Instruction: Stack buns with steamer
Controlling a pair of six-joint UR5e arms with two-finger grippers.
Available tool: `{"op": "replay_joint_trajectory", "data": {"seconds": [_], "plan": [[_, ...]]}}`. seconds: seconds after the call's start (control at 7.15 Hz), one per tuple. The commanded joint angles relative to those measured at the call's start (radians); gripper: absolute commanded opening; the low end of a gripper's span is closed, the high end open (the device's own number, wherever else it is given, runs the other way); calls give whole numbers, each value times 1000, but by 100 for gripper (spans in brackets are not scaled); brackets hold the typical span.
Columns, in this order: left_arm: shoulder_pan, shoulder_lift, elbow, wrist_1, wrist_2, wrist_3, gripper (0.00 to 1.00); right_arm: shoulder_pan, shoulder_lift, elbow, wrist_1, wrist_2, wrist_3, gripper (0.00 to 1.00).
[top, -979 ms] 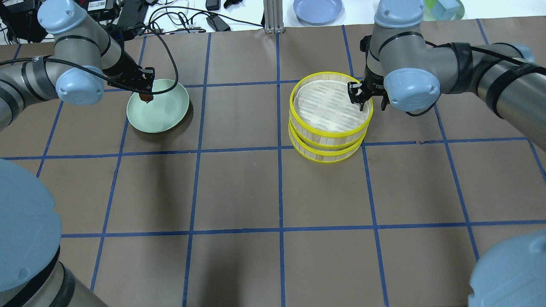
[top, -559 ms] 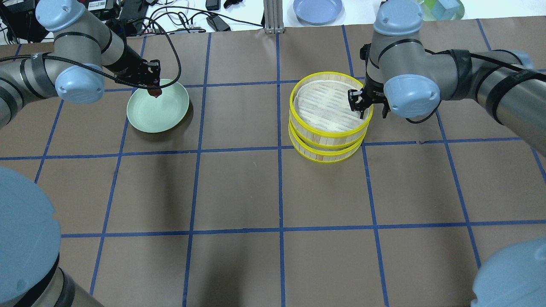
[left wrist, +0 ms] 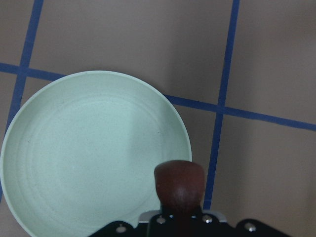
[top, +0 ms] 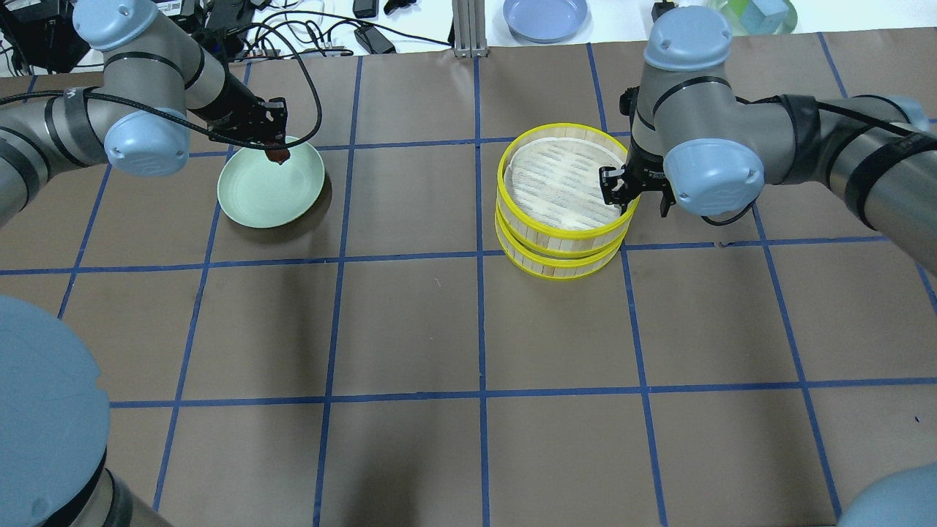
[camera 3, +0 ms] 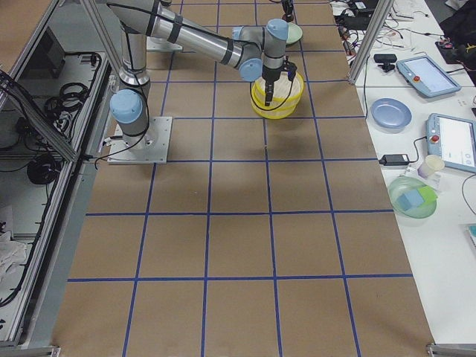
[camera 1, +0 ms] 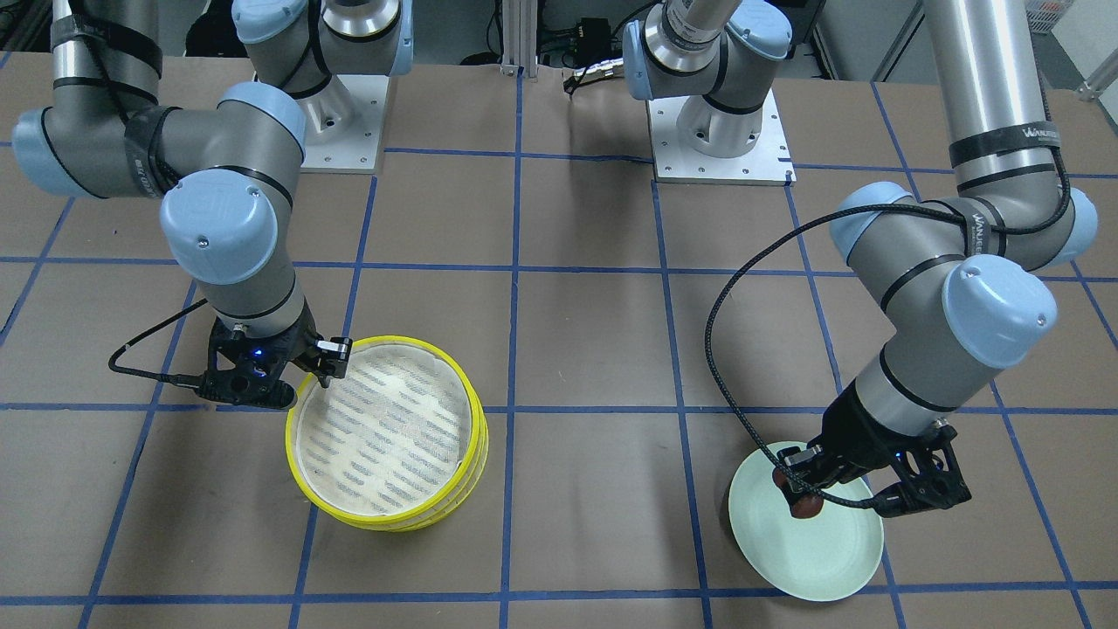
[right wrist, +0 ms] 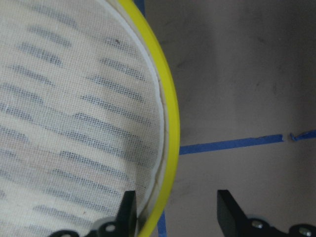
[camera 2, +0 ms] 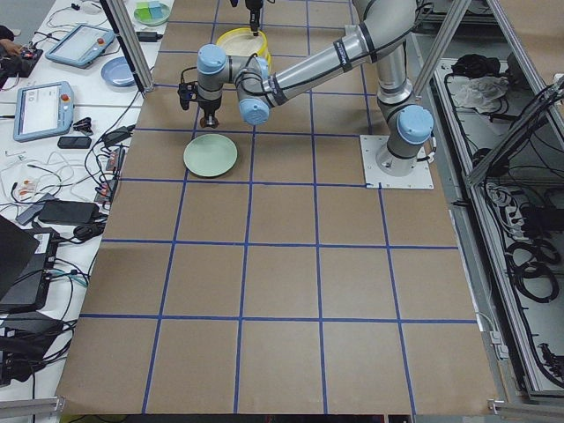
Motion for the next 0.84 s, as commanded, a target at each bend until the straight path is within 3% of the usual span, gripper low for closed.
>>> {"op": "replay_joint_trajectory", "data": {"seconds": [0.0,0.7], "plan": [[-8,2,1,1,0,-3,0,10,-17,24,3,2,0,65],[-9,22,1,1,9,-1,0,51,-64,3,29,-7,-11,71]]}}
